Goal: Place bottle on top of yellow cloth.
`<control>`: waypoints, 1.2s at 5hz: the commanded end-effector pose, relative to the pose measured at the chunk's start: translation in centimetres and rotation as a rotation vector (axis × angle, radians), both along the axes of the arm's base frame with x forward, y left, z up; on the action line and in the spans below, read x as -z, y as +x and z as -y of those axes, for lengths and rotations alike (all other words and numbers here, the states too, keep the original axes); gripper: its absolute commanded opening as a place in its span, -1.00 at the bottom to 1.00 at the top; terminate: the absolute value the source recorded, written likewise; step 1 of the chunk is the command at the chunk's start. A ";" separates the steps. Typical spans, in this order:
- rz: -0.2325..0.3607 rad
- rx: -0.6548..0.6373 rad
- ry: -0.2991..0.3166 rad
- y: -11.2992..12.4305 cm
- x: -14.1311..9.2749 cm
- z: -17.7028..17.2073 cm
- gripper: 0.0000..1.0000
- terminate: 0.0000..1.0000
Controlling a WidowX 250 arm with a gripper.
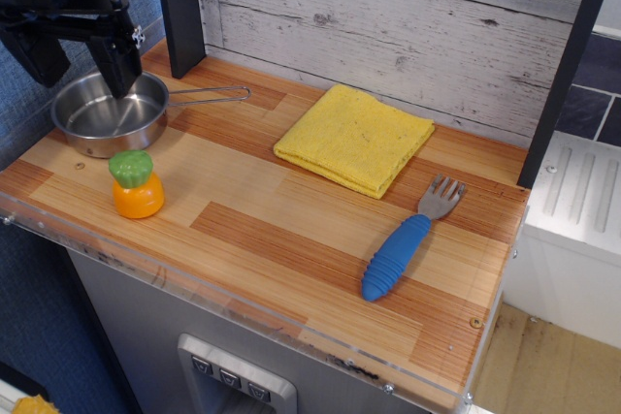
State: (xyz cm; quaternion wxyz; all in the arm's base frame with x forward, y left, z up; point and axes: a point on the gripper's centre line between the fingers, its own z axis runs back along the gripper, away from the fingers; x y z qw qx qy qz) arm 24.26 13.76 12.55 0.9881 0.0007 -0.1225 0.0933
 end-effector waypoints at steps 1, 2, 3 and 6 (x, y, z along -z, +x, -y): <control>0.000 0.000 0.000 0.0 0.0 0.0 1.00 -1.00; -0.020 0.003 0.003 0.5 1.3 0.3 1.00 -1.00; -0.032 0.009 0.016 1.1 2.7 0.8 1.00 -1.00; -0.087 0.006 0.074 1.8 6.7 0.8 1.00 -1.00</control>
